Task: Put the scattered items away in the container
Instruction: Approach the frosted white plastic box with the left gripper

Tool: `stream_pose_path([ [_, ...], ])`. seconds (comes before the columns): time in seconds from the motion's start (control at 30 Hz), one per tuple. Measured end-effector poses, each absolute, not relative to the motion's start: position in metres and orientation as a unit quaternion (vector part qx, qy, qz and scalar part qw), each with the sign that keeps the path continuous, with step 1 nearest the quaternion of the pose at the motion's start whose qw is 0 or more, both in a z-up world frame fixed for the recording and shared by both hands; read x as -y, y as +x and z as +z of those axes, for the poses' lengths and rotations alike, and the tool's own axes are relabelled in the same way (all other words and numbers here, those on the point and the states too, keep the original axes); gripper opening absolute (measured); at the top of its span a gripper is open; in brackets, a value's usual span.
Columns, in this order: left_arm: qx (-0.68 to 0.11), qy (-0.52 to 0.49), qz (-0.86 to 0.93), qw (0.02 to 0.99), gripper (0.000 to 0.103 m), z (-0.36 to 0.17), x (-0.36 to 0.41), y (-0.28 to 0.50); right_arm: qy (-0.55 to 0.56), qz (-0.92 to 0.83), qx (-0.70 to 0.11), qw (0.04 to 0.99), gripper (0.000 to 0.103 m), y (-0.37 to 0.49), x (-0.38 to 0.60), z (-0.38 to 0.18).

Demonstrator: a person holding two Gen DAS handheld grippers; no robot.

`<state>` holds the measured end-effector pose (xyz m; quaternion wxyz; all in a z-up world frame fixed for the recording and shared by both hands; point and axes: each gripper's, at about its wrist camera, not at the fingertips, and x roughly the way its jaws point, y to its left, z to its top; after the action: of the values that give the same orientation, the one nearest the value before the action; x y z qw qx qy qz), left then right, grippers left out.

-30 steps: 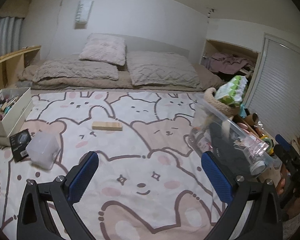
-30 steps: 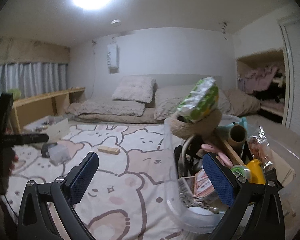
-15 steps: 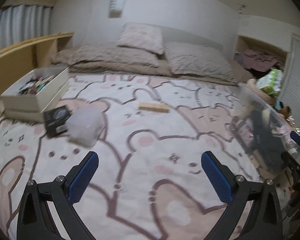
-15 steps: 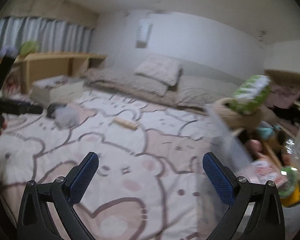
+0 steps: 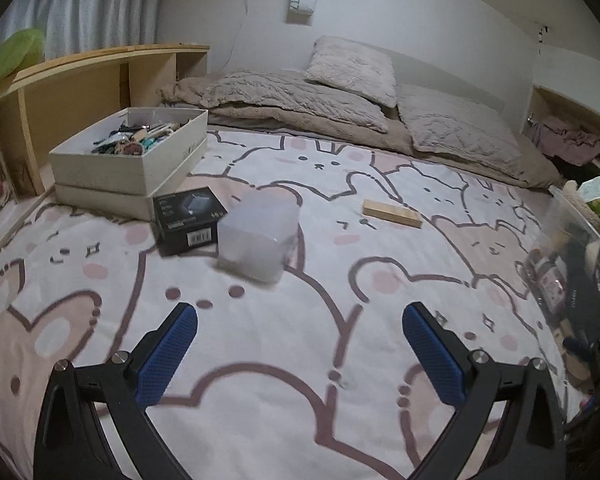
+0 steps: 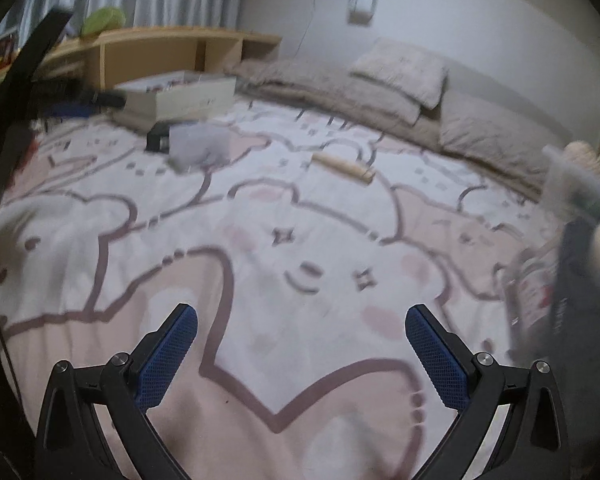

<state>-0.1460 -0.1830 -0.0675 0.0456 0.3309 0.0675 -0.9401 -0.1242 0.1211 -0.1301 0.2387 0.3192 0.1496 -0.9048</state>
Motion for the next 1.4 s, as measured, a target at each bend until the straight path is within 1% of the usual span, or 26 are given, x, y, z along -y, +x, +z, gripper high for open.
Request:
stream_pose_path([
  [0.3, -0.034, 0.332, -0.942, 0.034, 0.103, -0.073, 0.194, -0.208, 0.382, -0.876, -0.174, 0.236, 0.103, -0.131, -0.109, -0.170],
  [0.43, -0.024, 0.342, -0.938, 0.042, 0.103, -0.087, 0.202, -0.237, 0.412, -0.867, -0.166, 0.226, 0.103, -0.134, -0.110, -0.182],
  [0.6, -0.021, 0.357, -0.931, 0.066, 0.103, -0.113, 0.216, -0.268, 0.413, -0.867, -0.163, 0.227, 0.103, -0.131, -0.112, -0.187],
  [0.8, -0.042, 0.366, -0.926, 0.083, 0.103, -0.142, 0.227, -0.291, 0.421, -0.865, -0.145, 0.232, 0.103, -0.138, -0.114, -0.196],
  [1.1, -0.042, 0.366, -0.926, 0.080, 0.103, -0.165, 0.228, -0.309, 0.422, -0.864, -0.128, 0.243, 0.103, -0.143, -0.116, -0.199],
  [1.27, -0.071, 0.386, -0.917, 0.070, 0.103, -0.182, 0.238, -0.316, 0.422, -0.864, -0.124, 0.246, 0.103, -0.144, -0.116, -0.200],
  [1.4, -0.109, 0.395, -0.911, 0.049, 0.103, -0.186, 0.249, -0.316, 0.421, -0.864, -0.122, 0.247, 0.103, -0.144, -0.117, -0.200],
])
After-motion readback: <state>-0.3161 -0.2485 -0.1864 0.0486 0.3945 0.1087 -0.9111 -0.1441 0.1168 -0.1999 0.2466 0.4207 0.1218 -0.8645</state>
